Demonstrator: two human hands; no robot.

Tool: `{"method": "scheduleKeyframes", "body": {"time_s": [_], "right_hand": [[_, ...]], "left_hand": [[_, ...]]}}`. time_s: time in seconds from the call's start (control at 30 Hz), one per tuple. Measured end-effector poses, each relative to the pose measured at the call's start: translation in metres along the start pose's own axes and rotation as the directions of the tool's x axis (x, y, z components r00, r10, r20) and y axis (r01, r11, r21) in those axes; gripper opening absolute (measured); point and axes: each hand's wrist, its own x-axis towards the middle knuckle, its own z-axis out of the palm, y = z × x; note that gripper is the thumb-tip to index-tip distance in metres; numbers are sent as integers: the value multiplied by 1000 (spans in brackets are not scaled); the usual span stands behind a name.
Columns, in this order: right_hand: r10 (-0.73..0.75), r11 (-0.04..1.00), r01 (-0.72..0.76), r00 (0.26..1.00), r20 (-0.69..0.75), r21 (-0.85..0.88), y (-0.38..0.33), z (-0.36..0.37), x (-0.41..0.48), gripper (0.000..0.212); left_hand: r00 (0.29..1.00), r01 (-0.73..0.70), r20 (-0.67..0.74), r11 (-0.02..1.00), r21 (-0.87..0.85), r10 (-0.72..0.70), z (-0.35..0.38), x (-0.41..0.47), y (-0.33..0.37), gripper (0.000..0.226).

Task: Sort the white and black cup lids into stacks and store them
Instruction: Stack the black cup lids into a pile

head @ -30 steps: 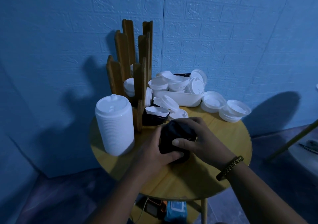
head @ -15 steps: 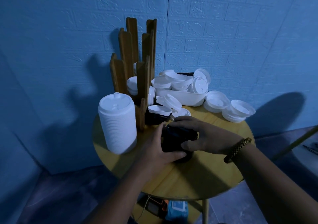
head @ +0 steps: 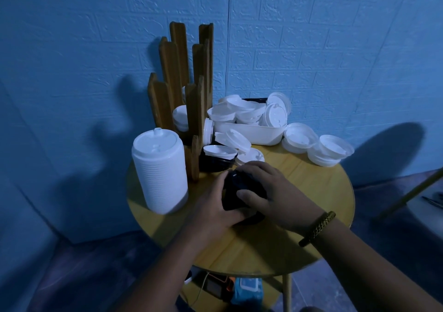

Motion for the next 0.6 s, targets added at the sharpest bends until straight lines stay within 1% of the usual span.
{"method": "scheduleKeyframes", "body": {"time_s": [0.03, 0.07, 0.1, 0.17, 0.23, 0.27, 0.37, 0.47, 0.5, 0.53, 0.57, 0.6], "right_hand": [[6, 1000, -6, 1000, -28, -11, 0, 3, -2, 62], [13, 1000, -12, 999, -38, 15, -1, 4, -3, 60], [19, 996, -17, 999, -26, 82, 0, 3, -3, 56], [23, 962, -32, 999, 39, 272, 5, -1, -2, 51], [15, 908, -51, 996, 89, 417, 10, -3, -2, 54], [13, 896, -47, 997, 81, 442, 11, -2, -2, 55], [36, 904, -36, 999, 7, 426, 8, 7, -1, 66], [56, 906, -49, 998, -4, 421, 1, 15, 2, 80], [55, 906, -53, 998, 8, 419, 0, 16, 3, 82], [56, 895, -60, 998, 23, 442, -1, 16, 5, 81], [63, 864, -76, 997, 43, 497, -1, 13, 6, 75], [79, 809, -100, 995, 60, 579, -2, 9, 8, 64]], "left_hand": [[1000, -3, 3, 1000, 7, 3, 0, 0, 0, 90], [1000, -5, 5, 1000, 10, 5, 0, 0, 0, 90], [1000, -9, 5, 1000, 10, 9, 0, 1, 0, 90], [1000, -19, 2, 1000, -1, 19, 0, 0, 1, 88], [1000, -27, 13, 999, -31, 27, -2, 0, 3, 85], [999, -28, 24, 999, -39, 29, -3, 0, 4, 84], [998, 1, 69, 1000, -25, 0, -11, 2, 4, 85], [991, 0, 132, 1000, 12, -2, -20, 1, 7, 107], [992, -6, 128, 999, 39, 1, -21, 1, 7, 107], [994, -12, 105, 998, 58, 6, -21, 0, 7, 101], [997, -9, 74, 998, 66, 4, -21, -1, 7, 93], [999, -3, 48, 998, 68, 0, -21, -3, 7, 88]]}}
